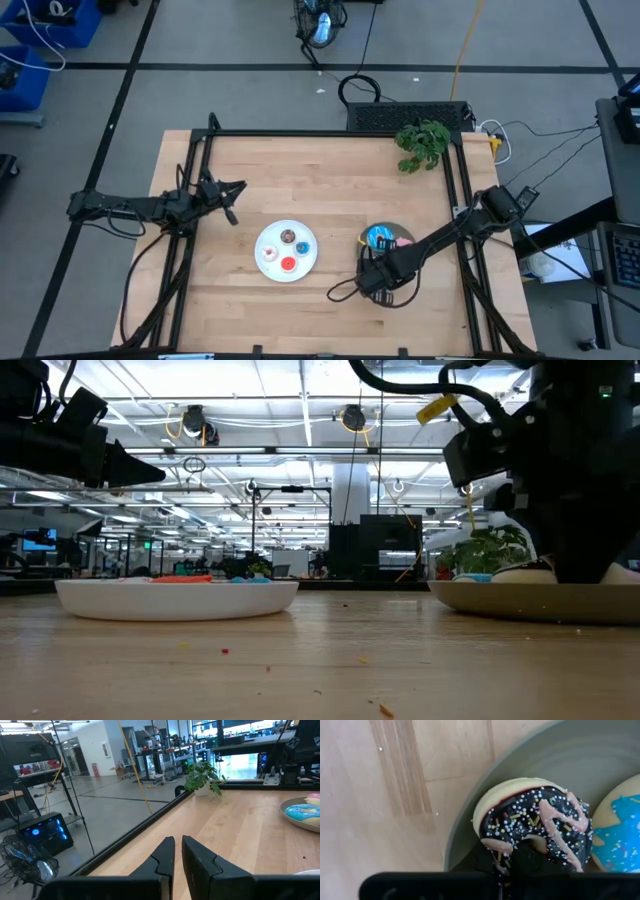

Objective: Pick & Place donuts
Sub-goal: Put the large black donut on the gray plate, then return to Home Position

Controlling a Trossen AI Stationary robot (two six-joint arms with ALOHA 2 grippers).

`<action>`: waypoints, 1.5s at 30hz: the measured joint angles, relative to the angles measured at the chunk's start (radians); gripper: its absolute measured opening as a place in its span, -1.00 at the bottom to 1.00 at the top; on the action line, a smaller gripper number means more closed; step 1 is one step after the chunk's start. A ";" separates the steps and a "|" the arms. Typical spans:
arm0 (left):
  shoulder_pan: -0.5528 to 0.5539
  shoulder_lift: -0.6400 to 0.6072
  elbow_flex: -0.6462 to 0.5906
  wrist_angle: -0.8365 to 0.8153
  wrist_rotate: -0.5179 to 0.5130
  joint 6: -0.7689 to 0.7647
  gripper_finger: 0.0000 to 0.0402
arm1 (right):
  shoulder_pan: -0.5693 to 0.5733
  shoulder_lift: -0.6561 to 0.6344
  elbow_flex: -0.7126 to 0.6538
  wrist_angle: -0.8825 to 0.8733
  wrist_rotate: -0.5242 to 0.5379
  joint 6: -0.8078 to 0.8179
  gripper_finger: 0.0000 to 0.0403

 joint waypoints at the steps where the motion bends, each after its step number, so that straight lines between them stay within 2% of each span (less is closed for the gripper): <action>1: 0.000 0.000 0.000 0.000 0.000 0.000 -0.79 | 0.000 0.000 0.000 0.002 -0.018 -0.003 -0.90; 7: 0.000 0.000 0.000 0.000 0.000 0.000 -0.79 | 0.000 0.000 0.000 0.002 -0.052 -0.007 -0.68; 18: 0.000 0.000 0.000 0.000 0.000 0.000 -0.79 | -0.026 -0.015 0.000 -0.002 -0.104 0.001 -0.10; 24: 0.000 0.000 0.000 0.000 0.000 0.000 -0.79 | -0.038 -0.045 0.000 0.003 -0.155 0.016 0.09; 31: 0.000 0.000 0.000 0.000 0.000 0.000 -0.79 | -0.044 -0.144 0.000 0.004 -0.158 0.016 0.15; 39: 0.000 0.000 0.000 0.000 0.000 0.003 -0.79 | -0.044 -0.397 0.000 0.014 -0.141 0.008 0.06; 45: 0.000 0.000 0.000 -0.003 0.000 0.004 -0.79 | -0.026 -0.571 0.001 0.015 0.067 0.033 -0.04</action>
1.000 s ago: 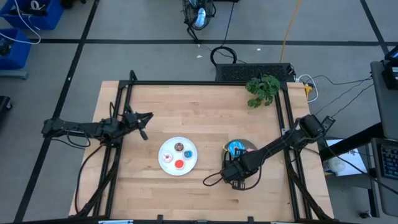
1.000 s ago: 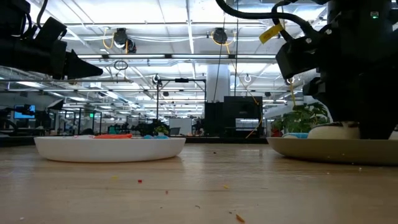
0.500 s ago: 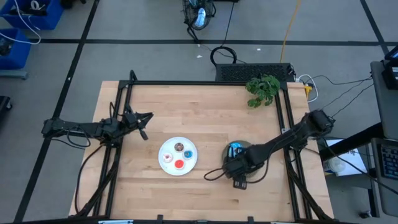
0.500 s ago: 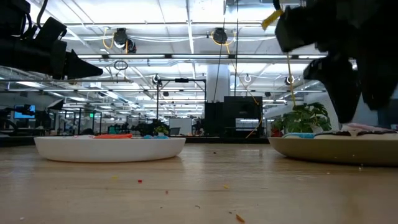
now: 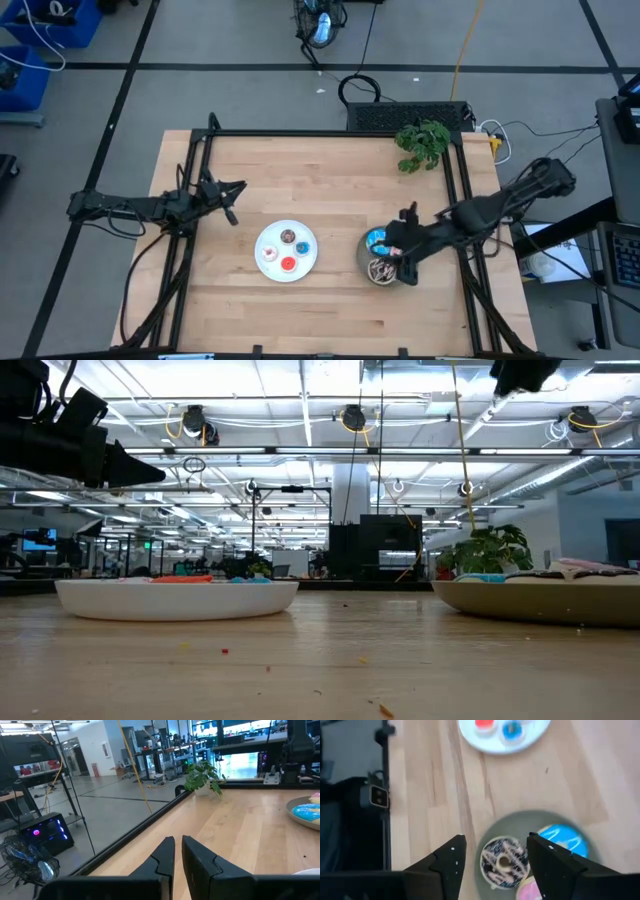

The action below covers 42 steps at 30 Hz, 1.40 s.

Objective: Pick & Place donuts
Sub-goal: Return to Home Position

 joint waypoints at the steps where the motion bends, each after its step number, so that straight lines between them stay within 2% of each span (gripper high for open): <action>1: 0.000 0.000 0.000 -0.004 0.000 0.000 -0.79 | 0.006 -0.017 0.000 0.001 0.018 -0.011 -0.06; 9: 0.000 0.000 0.000 -0.022 0.000 0.000 -0.79 | 0.028 -0.092 -0.096 0.084 0.022 -0.083 -0.23; 11: 0.000 0.000 0.000 -0.022 0.000 0.000 -0.79 | 0.029 -0.104 -0.131 0.097 0.061 -0.085 -0.32; 16: 0.000 0.000 0.000 -0.034 0.000 0.046 -0.79 | 0.028 -0.137 -0.215 0.119 0.154 -0.179 -0.75; 19: 0.000 0.000 0.000 -0.041 0.000 0.060 -0.79 | 0.029 -0.184 -0.304 0.267 0.154 -0.294 -0.96; 23: 0.000 0.000 0.000 -0.039 0.023 0.060 -0.79 | 0.025 -0.283 -0.476 0.534 0.150 -0.438 -0.95; 27: -0.001 0.000 0.000 -0.038 0.098 0.081 -0.79 | -0.001 -0.394 -0.637 0.669 0.147 -0.504 -0.99; 30: 0.000 0.000 0.000 -0.038 -0.018 0.027 -0.79 | -0.021 -0.478 -0.725 0.735 0.145 -0.556 -0.99; 31: 0.000 0.000 0.000 -0.039 -0.037 0.014 -0.79 | -0.027 -0.505 -0.746 0.748 0.130 -0.578 -1.00; 35: 0.000 0.000 0.004 -0.048 0.007 -0.009 -0.79 | -0.063 -0.610 -0.800 0.794 0.112 -0.659 -1.00; 39: 0.000 0.011 0.048 -0.112 0.002 -0.023 -0.80 | -0.106 -0.705 -0.809 0.799 0.066 -0.719 -1.00; 42: -0.001 0.033 0.101 -0.160 0.091 0.021 -0.89 | -0.120 -0.774 -0.809 0.796 0.037 -0.731 -1.00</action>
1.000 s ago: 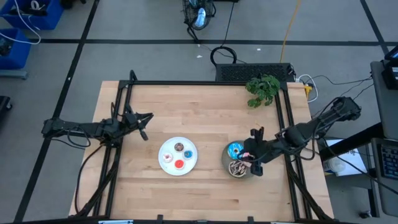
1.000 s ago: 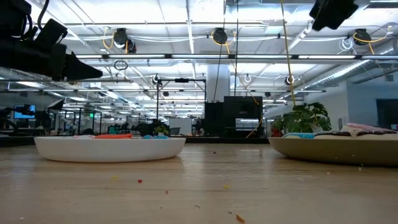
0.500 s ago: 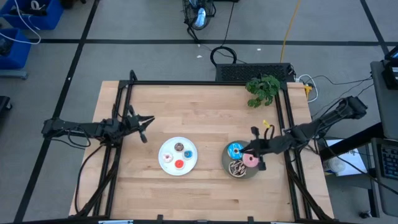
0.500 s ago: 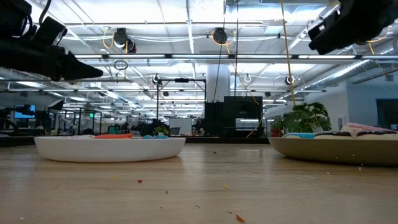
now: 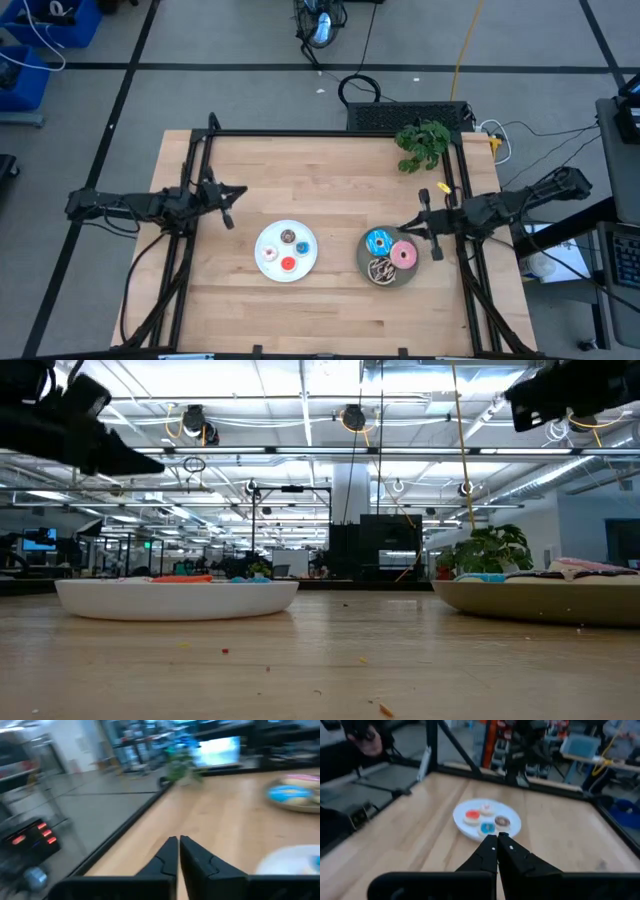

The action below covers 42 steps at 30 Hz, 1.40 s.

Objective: Pick & Place donuts
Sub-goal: Return to Home Position

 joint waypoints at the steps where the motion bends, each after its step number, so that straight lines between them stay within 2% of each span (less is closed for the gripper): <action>1: -0.002 0.008 0.022 -0.020 0.036 0.011 -0.93 | -0.001 -0.025 0.000 -0.004 -0.013 -0.001 -1.00; 5: -0.012 0.020 0.119 -0.088 0.141 0.047 -0.96 | -0.001 -0.124 0.000 -0.046 -0.047 -0.003 -1.00; 9: -0.024 0.010 0.171 -0.079 0.225 0.098 -0.98 | -0.001 -0.218 -0.005 -0.095 -0.047 -0.010 -1.00; 15: -0.027 -0.024 0.167 -0.038 0.260 0.136 -0.97 | -0.001 -0.368 -0.090 -0.125 -0.046 -0.034 -1.00; 20: -0.027 -0.037 0.126 0.029 0.398 0.200 -0.98 | -0.018 -0.489 -0.143 -0.139 -0.044 -0.025 -1.00; 22: -0.027 -0.037 0.116 0.041 0.444 0.211 -0.98 | -0.027 -0.488 -0.146 -0.109 -0.043 -0.007 -1.00; 28: 0.006 -0.042 0.074 0.053 0.443 0.181 -0.98 | -0.060 -0.476 -0.216 -0.025 -0.044 0.021 -1.00; 33: 0.081 -0.042 -0.013 0.191 0.469 0.154 -0.98 | -0.131 -0.477 -0.327 0.093 -0.042 0.027 -1.00; 39: 0.213 -0.042 -0.095 0.212 0.628 0.090 -0.98 | -0.239 -0.475 -0.352 0.098 -0.053 0.037 -1.00; 42: 0.263 -0.042 -0.102 0.184 0.666 0.077 -0.99 | -0.273 -0.479 -0.353 0.109 -0.123 0.035 -1.00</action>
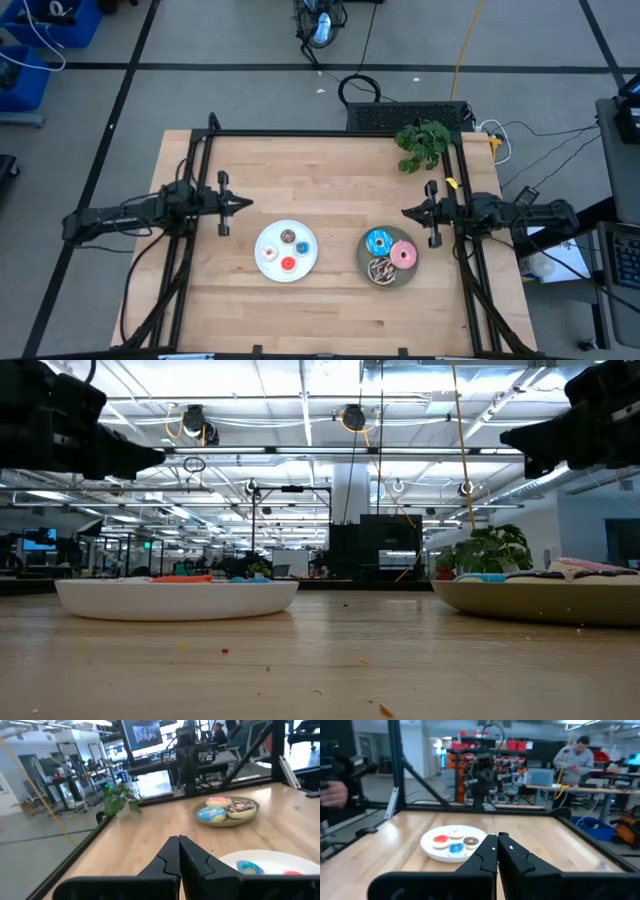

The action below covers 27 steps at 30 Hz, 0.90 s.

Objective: Pick & Place donuts
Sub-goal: Return to Home Position

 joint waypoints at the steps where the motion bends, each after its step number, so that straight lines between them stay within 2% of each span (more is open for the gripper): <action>1: 0.012 -0.001 0.000 -0.011 0.014 0.002 -0.99 | -0.008 -0.001 0.000 -0.011 -0.016 0.000 -1.00; 8: 0.062 0.000 0.000 -0.057 0.053 0.046 -0.99 | -0.061 0.003 -0.037 -0.040 -0.031 0.014 -1.00; 13: 0.064 0.000 0.000 -0.037 0.065 0.025 -0.99 | -0.081 0.004 -0.037 -0.018 -0.081 0.032 -1.00; 18: 0.060 0.000 0.000 -0.041 0.069 0.038 -0.99 | -0.081 0.003 -0.037 -0.021 -0.084 0.031 -1.00; 22: 0.060 0.000 0.000 -0.008 0.136 0.039 -0.99 | -0.081 0.003 -0.038 -0.029 -0.085 0.042 -1.00; 27: 0.060 0.000 0.000 -0.001 0.112 -0.013 -1.00 | -0.081 0.003 -0.039 -0.028 -0.085 0.050 -1.00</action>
